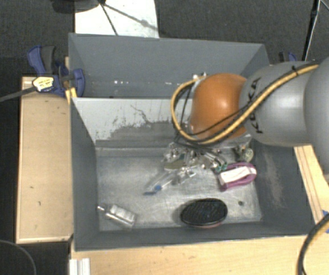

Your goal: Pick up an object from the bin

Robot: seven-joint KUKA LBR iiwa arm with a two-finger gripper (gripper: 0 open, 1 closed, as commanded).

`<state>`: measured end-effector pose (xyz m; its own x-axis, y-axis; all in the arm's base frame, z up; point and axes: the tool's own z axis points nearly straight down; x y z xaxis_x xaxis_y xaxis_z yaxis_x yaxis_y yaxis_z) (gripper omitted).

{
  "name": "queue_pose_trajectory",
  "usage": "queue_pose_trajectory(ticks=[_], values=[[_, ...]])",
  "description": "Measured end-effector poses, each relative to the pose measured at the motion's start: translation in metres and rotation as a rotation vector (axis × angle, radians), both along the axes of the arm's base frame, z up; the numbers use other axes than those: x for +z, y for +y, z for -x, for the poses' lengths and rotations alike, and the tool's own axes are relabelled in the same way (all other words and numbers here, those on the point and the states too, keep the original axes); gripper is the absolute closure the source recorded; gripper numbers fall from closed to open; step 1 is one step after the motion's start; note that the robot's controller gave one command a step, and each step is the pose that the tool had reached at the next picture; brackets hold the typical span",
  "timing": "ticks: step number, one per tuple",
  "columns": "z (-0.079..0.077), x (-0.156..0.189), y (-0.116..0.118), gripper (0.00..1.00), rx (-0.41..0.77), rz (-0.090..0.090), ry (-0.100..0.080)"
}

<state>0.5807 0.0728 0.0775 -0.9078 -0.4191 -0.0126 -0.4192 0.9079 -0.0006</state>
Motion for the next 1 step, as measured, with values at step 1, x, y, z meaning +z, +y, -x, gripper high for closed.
queue_pose_trajectory(ticks=[1], values=[[-0.0015,0.0354,0.0003,1.0,-0.006,0.003,0.004]])
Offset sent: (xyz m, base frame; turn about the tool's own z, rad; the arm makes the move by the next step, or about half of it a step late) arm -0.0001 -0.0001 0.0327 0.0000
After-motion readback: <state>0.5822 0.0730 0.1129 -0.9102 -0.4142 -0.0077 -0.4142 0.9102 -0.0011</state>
